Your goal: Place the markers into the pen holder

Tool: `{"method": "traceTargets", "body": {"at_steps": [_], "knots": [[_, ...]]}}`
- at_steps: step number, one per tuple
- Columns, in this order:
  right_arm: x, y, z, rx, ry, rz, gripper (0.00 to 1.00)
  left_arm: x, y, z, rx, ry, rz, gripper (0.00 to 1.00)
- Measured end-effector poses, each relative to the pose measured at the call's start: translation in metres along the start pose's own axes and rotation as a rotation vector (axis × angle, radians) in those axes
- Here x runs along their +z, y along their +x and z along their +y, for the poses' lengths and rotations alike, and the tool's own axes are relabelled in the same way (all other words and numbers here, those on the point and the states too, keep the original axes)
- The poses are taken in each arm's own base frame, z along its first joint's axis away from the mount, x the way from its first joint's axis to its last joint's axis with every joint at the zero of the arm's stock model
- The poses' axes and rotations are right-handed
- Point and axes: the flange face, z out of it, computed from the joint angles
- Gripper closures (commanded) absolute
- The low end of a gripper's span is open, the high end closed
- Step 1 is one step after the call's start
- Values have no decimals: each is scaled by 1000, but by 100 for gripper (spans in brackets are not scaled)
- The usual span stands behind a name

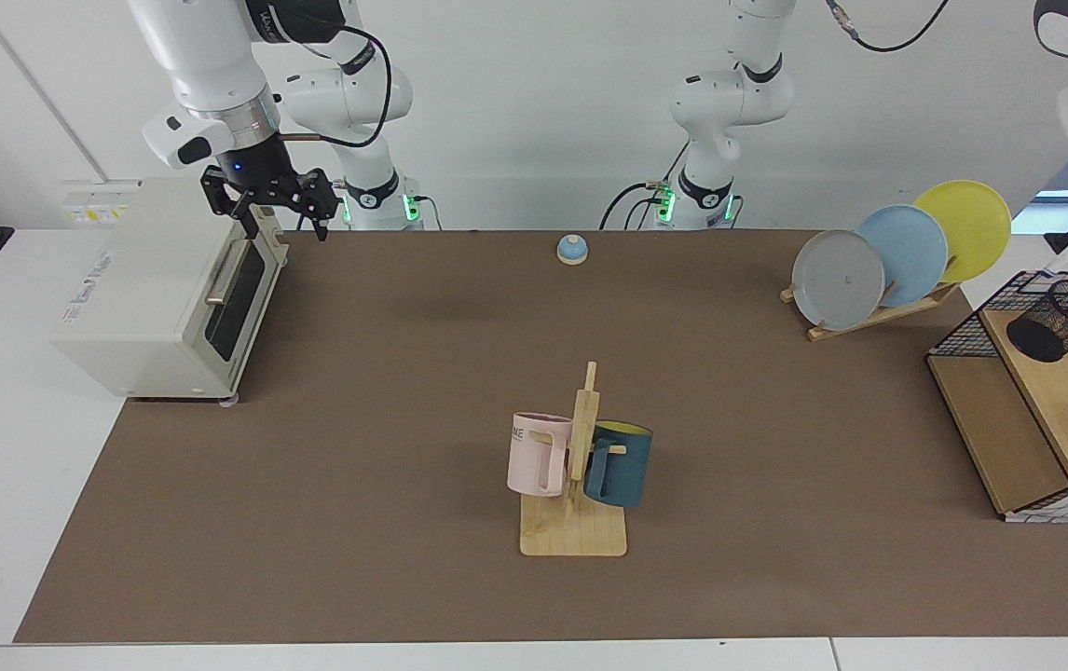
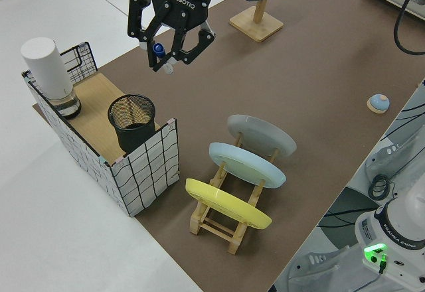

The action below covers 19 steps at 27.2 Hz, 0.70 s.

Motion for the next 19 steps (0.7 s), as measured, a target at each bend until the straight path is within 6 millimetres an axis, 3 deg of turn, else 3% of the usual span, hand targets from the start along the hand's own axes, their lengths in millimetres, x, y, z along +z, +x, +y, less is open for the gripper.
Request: {"method": "traceTargets", "body": {"at_steps": [7, 13, 19], "knots": [[3, -8, -7, -15, -7, -49, 0, 0, -4, -13, 140, 75, -146, 100], [2, -10, -10, -21, -8, -52, 0, 15, 24, -31, 287, 113, -261, 100], [0, -9, -1, -3, -5, -49, 0, 22, 34, -35, 334, 121, -275, 100]]}}
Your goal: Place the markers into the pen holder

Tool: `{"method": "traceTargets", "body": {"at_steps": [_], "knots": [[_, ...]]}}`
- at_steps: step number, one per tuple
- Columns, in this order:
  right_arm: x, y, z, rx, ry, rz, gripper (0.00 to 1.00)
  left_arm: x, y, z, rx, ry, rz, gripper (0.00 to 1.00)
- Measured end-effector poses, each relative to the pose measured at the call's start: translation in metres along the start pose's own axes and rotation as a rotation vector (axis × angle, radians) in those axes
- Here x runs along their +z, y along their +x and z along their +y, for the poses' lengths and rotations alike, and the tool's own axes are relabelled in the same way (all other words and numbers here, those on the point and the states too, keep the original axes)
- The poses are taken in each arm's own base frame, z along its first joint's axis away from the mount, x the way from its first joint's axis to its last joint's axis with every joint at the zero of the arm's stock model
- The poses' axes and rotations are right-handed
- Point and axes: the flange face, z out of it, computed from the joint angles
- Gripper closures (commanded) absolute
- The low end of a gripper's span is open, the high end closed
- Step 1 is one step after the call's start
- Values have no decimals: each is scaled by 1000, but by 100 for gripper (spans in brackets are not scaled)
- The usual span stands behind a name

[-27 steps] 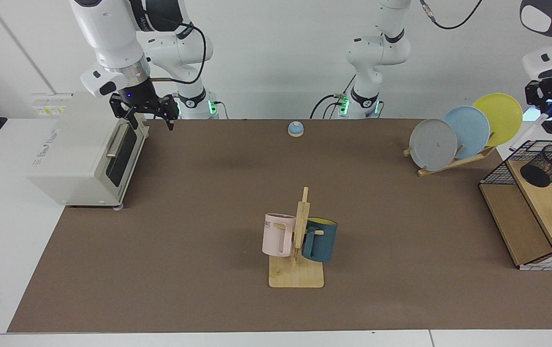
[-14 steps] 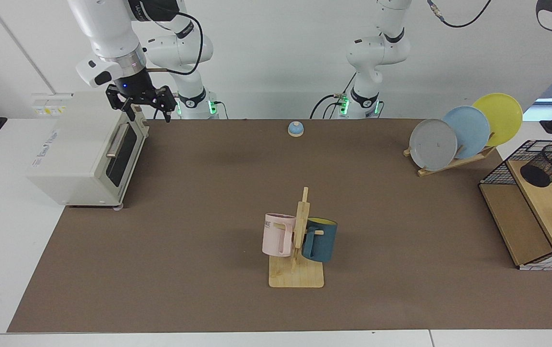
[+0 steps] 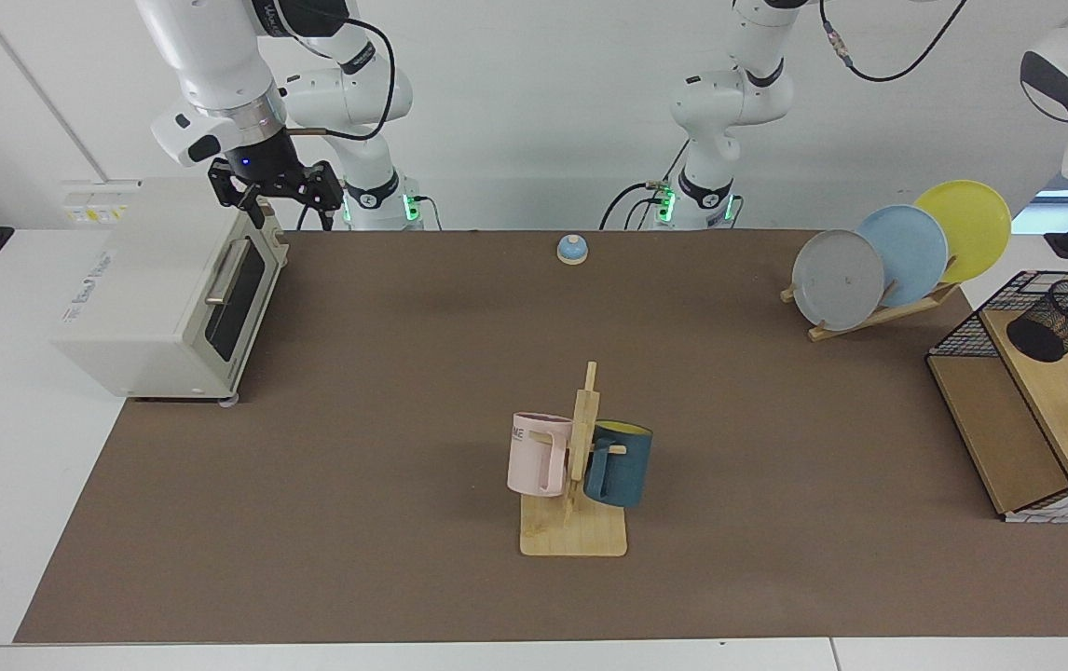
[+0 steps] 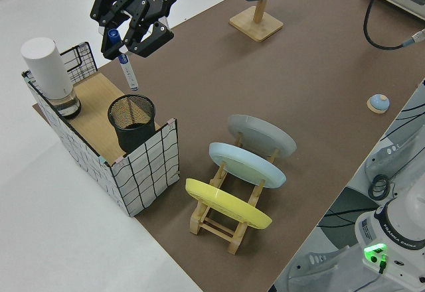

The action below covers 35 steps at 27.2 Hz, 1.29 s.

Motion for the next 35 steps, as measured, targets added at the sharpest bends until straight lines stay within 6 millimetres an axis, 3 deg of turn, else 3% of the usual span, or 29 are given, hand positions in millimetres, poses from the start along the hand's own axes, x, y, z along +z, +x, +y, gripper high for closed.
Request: {"method": "traceTargets", "body": {"at_steps": [10, 18, 19, 20, 21, 35], "knots": [[-1, 0, 10, 19, 3, 3, 0, 25, 25, -10, 44, -35, -4, 100], [-1, 1, 13, 25, 3, 3, 0, 29, 30, -13, 51, -35, -5, 99], [-2, 0, 13, 26, 3, 3, 0, 29, 30, -13, 52, -35, -5, 81], [-2, 0, 14, 26, 3, 4, 0, 30, 31, -13, 52, -35, -5, 48], [-3, 0, 14, 26, 4, 6, 0, 30, 31, -13, 52, -35, -5, 0], [-8, -4, 14, 26, 6, 17, 0, 27, 34, -15, 40, -29, -5, 0]]}}
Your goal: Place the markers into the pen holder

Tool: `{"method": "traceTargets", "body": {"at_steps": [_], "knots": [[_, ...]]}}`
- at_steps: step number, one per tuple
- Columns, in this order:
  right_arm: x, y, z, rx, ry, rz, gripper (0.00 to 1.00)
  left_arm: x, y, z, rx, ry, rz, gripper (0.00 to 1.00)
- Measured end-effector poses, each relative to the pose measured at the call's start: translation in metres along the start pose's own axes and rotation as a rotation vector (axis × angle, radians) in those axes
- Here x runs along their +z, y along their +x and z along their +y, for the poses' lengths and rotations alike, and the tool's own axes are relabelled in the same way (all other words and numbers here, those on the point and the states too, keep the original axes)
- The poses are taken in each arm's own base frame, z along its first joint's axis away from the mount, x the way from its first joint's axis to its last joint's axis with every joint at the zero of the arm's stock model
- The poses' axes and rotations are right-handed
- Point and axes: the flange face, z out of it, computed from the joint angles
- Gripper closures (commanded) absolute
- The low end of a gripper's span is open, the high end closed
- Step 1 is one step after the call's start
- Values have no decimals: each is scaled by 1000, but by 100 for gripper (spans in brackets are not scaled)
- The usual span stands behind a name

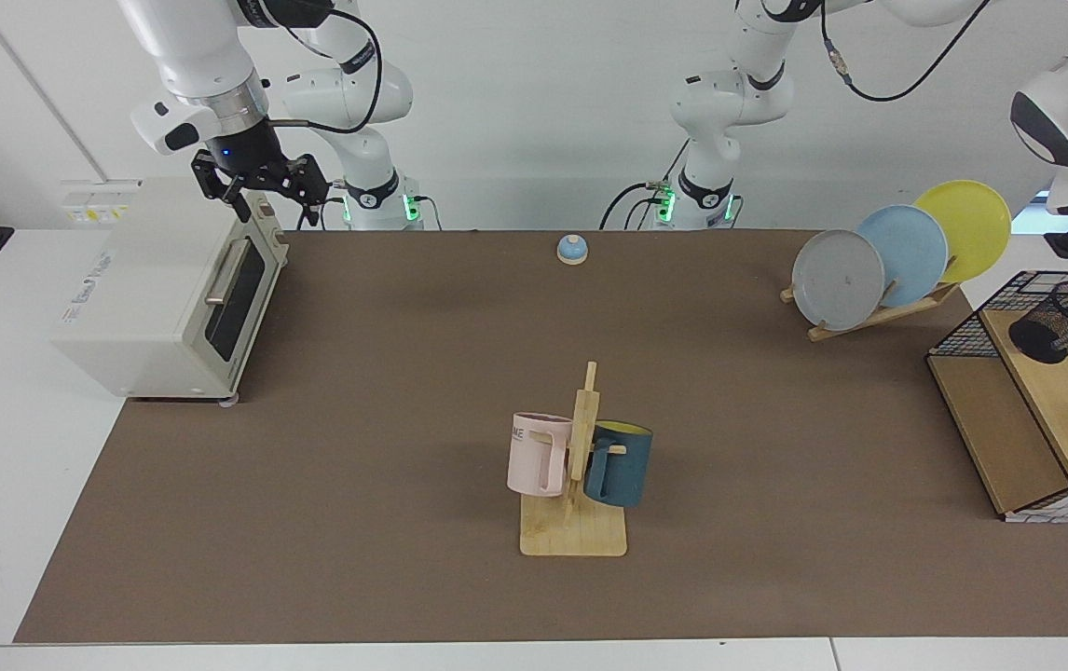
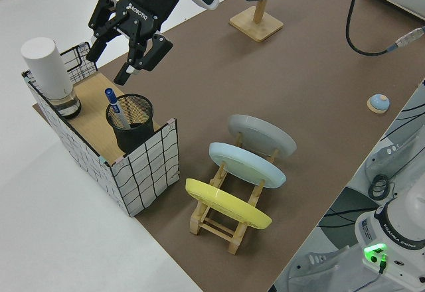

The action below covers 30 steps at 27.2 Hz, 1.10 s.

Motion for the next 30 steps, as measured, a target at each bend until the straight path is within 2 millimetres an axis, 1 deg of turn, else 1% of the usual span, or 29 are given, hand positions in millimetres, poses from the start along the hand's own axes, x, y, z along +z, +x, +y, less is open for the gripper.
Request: {"method": "traceTargets", "body": {"at_steps": [4, 7, 15, 19, 23, 27, 30], "knots": [[0, 0, 0, 0, 0, 0, 0, -7, 10, -2, -34, -14, 12, 0], [0, 0, 0, 0, 0, 0, 0, -14, 22, -2, -72, -48, 51, 0], [0, 0, 0, 0, 0, 0, 0, -39, 57, 1, -271, -177, 259, 0], [0, 0, 0, 0, 0, 0, 0, -54, 80, -1, -376, -220, 375, 0], [0, 0, 0, 0, 0, 0, 0, -69, 102, -3, -542, -295, 499, 0], [0, 0, 0, 0, 0, 0, 0, -90, 126, -7, -688, -363, 573, 0], [0, 0, 0, 0, 0, 0, 0, -116, 150, -11, -791, -401, 586, 0]]}}
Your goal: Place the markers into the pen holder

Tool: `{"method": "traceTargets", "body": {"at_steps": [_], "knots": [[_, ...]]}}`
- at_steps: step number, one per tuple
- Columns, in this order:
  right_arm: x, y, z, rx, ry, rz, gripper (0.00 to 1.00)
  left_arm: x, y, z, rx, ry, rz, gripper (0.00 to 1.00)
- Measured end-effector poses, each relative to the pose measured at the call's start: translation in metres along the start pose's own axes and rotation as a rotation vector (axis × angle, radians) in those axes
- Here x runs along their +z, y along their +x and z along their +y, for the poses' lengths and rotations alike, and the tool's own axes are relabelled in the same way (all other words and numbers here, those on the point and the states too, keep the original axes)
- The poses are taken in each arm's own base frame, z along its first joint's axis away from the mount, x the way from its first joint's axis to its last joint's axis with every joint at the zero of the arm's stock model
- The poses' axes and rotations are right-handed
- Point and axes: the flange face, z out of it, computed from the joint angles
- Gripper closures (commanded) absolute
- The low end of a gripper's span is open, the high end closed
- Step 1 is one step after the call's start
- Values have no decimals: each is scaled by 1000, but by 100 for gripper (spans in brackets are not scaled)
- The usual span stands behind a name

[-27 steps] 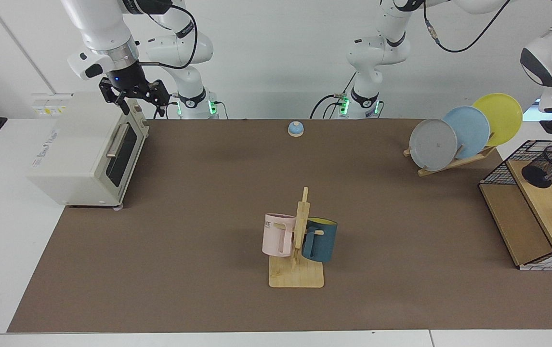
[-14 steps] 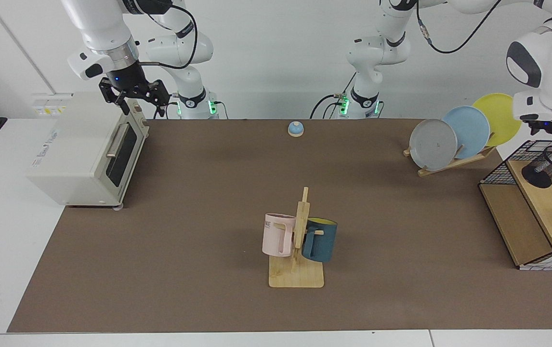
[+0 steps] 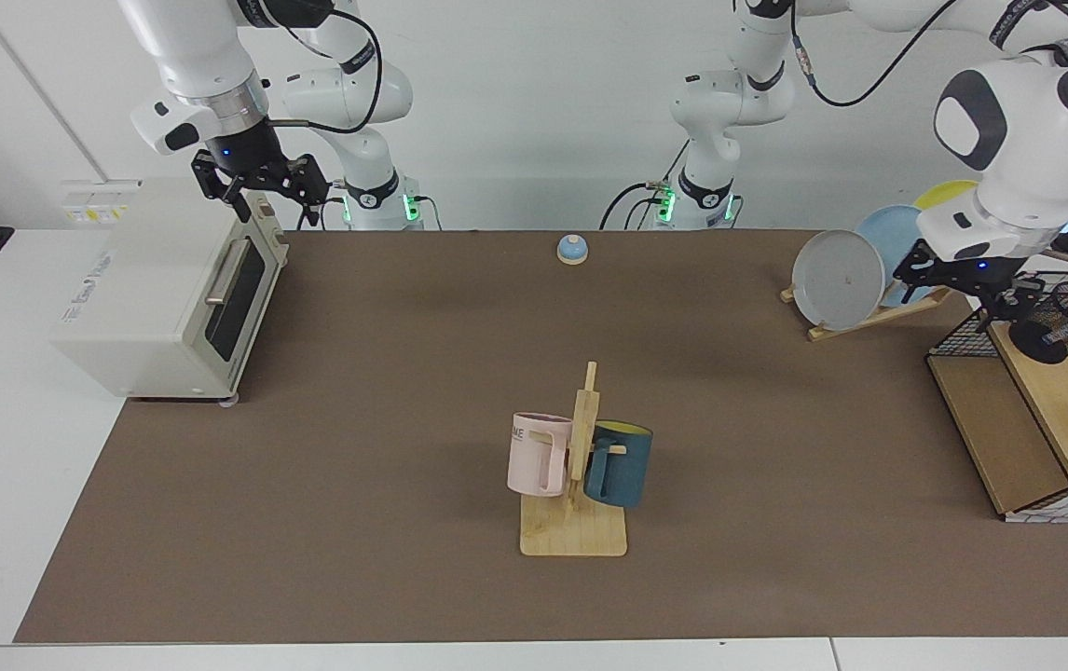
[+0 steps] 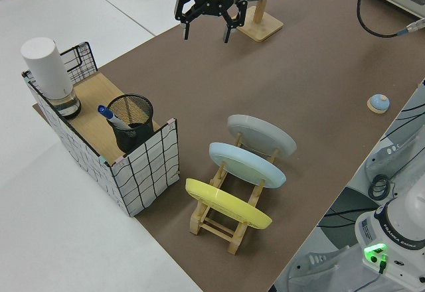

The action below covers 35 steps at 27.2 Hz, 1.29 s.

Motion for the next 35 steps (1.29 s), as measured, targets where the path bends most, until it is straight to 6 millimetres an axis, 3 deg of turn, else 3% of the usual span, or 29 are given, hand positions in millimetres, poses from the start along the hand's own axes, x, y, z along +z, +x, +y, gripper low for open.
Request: {"method": "traceTargets", "body": {"at_steps": [5, 11, 20, 30, 35], "knots": [[0, 0, 0, 0, 0, 0, 0, -8, 39, 48, -215, -37, 15, 0], [0, 0, 0, 0, 0, 0, 0, -12, 54, 72, -345, -63, 16, 0], [0, 0, 0, 0, 0, 0, 0, -12, 38, 61, -448, -172, 25, 0], [0, 0, 0, 0, 0, 0, 0, -79, 16, 90, -452, -117, 103, 0], [0, 0, 0, 0, 0, 0, 0, -89, 3, 89, -472, -100, 111, 0]]}}
